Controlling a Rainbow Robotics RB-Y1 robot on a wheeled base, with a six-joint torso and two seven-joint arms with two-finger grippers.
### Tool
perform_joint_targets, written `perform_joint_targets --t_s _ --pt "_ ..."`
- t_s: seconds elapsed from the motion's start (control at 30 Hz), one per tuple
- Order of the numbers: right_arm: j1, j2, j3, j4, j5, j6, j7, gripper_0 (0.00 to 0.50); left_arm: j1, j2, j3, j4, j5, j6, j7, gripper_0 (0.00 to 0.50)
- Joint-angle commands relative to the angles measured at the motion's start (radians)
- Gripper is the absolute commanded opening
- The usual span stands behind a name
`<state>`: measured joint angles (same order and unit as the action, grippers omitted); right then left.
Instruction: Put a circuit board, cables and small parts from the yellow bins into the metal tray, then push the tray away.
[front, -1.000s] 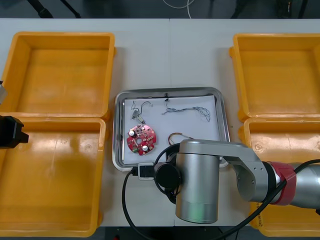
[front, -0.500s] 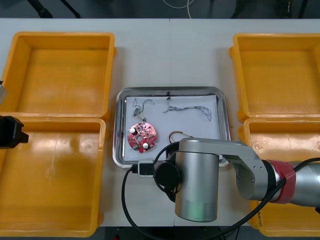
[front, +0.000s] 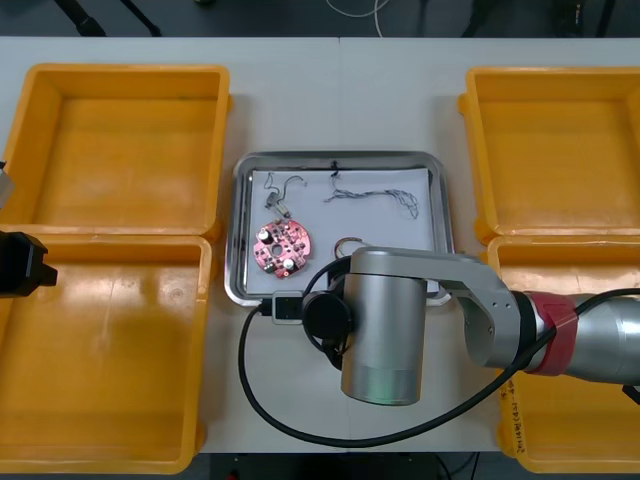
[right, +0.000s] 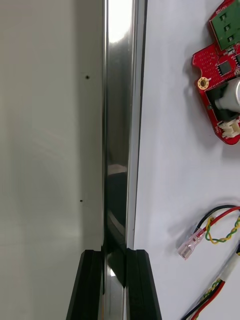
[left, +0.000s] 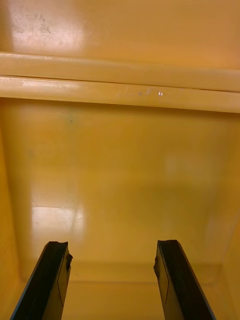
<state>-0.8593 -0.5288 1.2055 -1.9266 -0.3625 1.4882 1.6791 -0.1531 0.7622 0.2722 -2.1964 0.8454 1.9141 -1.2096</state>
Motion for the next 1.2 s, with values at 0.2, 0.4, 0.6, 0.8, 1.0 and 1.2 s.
perform_joint_targets --t_s 0.2,0.4,0.6,0.8,1.0,1.2 --pt "-0.053 0.010 -0.006 0.087 -0.006 -0.049 -0.032 0.000 0.017 0.043 0.010 -0.033 0.007 0.006 -0.085 0.500" --pt "-0.069 0.009 -0.015 0.129 -0.009 -0.091 -0.027 0.000 0.017 0.043 0.010 -0.033 0.007 0.006 -0.085 0.500" --pt "-0.073 0.006 -0.037 0.178 -0.010 -0.135 -0.022 0.000 0.017 0.043 0.010 -0.033 0.007 0.006 -0.085 0.500" --pt "-0.075 0.004 -0.064 0.204 -0.015 -0.138 -0.010 0.000 0.017 0.043 0.010 -0.033 0.007 0.006 -0.085 0.500" --pt "-0.093 -0.011 -0.103 0.205 -0.104 -0.132 0.004 0.000 0.017 0.043 0.010 -0.033 0.007 0.006 -0.085 0.500" --pt "-0.126 -0.016 -0.101 0.219 -0.122 -0.131 0.021 0.000 0.017 0.043 0.010 -0.033 0.007 0.006 -0.085 0.500"
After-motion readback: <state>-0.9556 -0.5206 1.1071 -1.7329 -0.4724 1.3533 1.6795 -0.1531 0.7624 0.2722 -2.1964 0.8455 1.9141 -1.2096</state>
